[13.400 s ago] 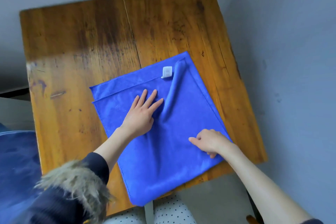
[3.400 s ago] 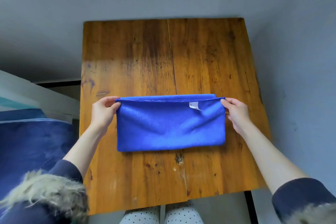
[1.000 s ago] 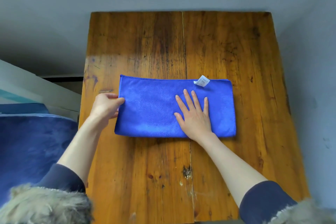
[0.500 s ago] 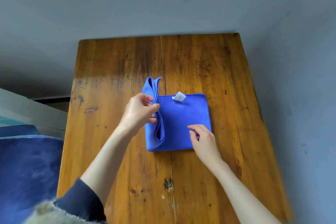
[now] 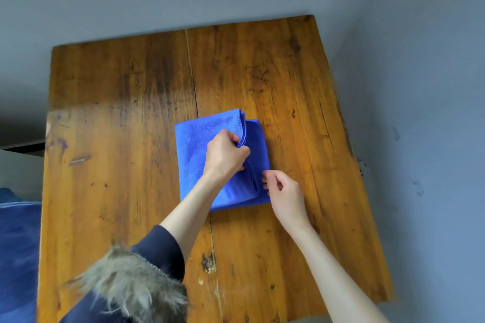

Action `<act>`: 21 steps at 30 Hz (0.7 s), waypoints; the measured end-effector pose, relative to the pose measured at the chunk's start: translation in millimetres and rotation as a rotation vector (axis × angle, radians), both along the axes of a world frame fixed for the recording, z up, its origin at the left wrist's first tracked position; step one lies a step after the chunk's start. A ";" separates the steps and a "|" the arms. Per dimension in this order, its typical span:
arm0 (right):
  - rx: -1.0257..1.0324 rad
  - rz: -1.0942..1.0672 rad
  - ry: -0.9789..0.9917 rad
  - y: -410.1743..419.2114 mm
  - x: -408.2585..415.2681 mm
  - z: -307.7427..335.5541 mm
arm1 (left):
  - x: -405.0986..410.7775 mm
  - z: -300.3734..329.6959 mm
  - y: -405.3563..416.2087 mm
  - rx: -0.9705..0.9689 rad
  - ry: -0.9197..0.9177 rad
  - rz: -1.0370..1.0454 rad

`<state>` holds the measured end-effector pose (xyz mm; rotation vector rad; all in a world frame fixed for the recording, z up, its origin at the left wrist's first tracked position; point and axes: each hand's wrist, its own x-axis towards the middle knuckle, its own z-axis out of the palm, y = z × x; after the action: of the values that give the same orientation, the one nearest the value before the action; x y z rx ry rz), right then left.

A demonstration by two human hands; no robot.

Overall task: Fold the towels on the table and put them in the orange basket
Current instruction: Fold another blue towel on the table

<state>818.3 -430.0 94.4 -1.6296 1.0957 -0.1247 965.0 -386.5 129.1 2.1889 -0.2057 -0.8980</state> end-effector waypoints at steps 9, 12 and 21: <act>0.077 -0.058 0.010 -12.2 0.4 -7.8 | -25.4 -20.3 -20.4 0.019 -0.022 -0.145; 0.038 -0.007 0.032 -16.3 7.1 -7.0 | -27.0 -18.0 -8.2 -0.104 -0.030 -0.175; -0.032 -0.059 0.200 -21.2 28.0 -6.4 | -19.6 -43.1 75.9 0.180 -0.848 -0.478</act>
<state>846.3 -451.2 87.9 -1.6656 1.3007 -0.0179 945.4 -310.6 85.9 2.6224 -1.1214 -0.1541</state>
